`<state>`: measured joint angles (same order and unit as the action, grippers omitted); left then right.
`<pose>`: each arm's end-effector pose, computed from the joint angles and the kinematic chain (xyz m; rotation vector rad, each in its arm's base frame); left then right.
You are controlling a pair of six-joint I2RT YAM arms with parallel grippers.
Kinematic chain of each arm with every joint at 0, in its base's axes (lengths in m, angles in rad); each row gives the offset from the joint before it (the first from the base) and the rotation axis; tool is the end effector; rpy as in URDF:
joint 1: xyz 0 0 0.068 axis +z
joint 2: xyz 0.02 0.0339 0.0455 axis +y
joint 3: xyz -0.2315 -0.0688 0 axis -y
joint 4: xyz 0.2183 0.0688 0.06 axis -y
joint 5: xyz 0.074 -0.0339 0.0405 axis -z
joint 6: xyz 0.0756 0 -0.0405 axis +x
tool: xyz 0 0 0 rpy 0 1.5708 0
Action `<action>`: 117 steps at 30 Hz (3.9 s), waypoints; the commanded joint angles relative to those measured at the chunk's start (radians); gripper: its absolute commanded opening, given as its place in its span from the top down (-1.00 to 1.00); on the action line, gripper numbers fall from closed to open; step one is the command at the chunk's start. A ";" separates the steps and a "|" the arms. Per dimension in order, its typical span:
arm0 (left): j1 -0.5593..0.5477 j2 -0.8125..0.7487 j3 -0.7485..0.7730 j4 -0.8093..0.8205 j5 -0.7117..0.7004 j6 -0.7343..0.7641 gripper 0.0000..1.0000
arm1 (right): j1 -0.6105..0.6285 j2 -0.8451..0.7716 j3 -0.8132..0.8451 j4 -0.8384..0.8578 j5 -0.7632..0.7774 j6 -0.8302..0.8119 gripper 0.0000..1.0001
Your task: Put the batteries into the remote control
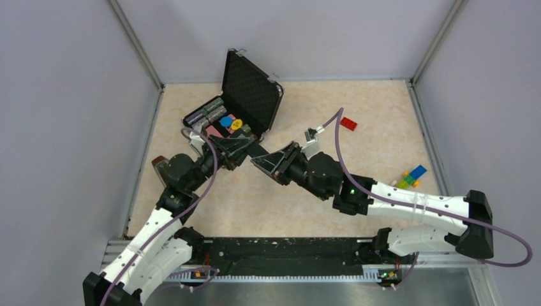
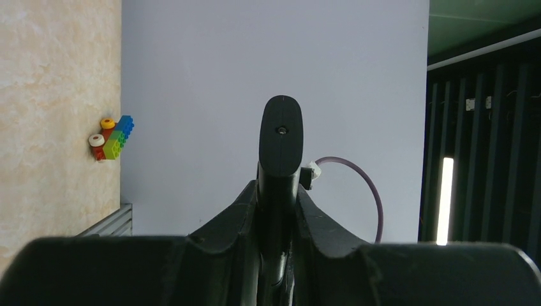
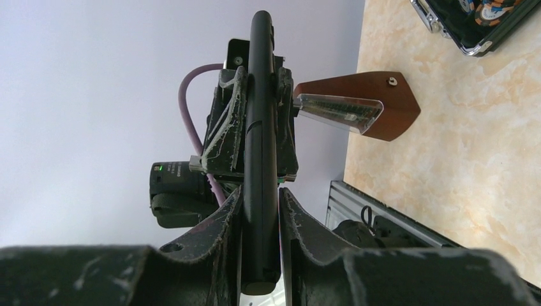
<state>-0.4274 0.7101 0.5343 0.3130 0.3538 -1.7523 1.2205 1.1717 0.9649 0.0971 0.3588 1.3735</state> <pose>0.1834 -0.1123 0.3051 -0.8020 1.6182 -1.9463 0.1279 0.2726 0.3249 0.4625 1.9103 1.5782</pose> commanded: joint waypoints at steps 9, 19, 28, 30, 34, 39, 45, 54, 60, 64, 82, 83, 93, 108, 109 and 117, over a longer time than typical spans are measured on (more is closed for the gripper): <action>-0.009 -0.067 0.062 0.103 0.069 -0.069 1.00 | -0.015 0.088 0.037 -0.096 0.016 -0.012 0.44; -0.009 -0.087 0.046 0.079 0.050 -0.057 1.00 | -0.029 0.106 0.072 -0.096 -0.004 -0.026 0.34; -0.008 -0.124 0.045 -0.058 -0.051 0.079 1.00 | -0.029 -0.004 0.069 -0.096 -0.026 -0.144 -0.57; -0.008 -0.118 0.051 -0.086 -0.048 0.110 1.00 | -0.030 -0.038 0.063 -0.096 -0.041 -0.177 -0.67; -0.008 -0.107 0.049 -0.102 -0.046 0.151 1.00 | -0.030 -0.099 0.050 -0.131 -0.066 -0.212 -0.75; -0.007 -0.073 0.082 -0.099 0.021 0.234 1.00 | -0.053 -0.161 0.021 -0.179 -0.108 -0.272 -0.76; -0.007 0.077 0.281 -0.169 0.281 0.402 1.00 | -0.193 -0.199 0.011 -0.184 -0.421 -0.514 -0.77; -0.007 0.179 0.394 -0.271 0.505 0.564 1.00 | -0.257 -0.142 0.093 -0.190 -0.623 -0.702 -0.74; -0.007 0.179 0.398 -0.245 0.528 0.567 1.00 | -0.258 -0.106 0.097 -0.159 -0.693 -0.693 -0.71; -0.007 0.188 0.396 -0.227 0.558 0.562 1.00 | -0.258 -0.092 0.081 -0.119 -0.729 -0.667 -0.61; -0.007 0.176 0.364 -0.209 0.546 0.558 0.14 | -0.282 -0.066 0.027 0.000 -0.785 -0.535 0.98; -0.007 0.174 0.371 -0.247 0.525 0.581 -0.07 | -0.285 -0.071 0.027 -0.015 -0.774 -0.538 0.98; 0.004 0.165 0.454 -0.910 -0.001 0.867 -0.97 | -0.371 -0.148 0.029 -0.492 -0.467 -0.626 1.00; 0.004 0.094 0.427 -0.990 -0.139 0.942 -0.95 | -0.507 0.156 0.019 -1.108 0.356 -0.599 1.00; 0.004 0.095 0.426 -0.991 -0.136 0.943 -0.95 | -0.516 0.180 0.021 -1.094 0.360 -0.619 1.00; 0.004 0.094 0.427 -0.988 -0.116 0.962 -0.94 | -0.525 0.432 0.081 -1.074 0.404 -0.684 0.94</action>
<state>-0.4255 0.8139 0.9535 -0.6849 0.2344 -0.8227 0.7040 1.5280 0.9874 -0.9756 0.6857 0.7242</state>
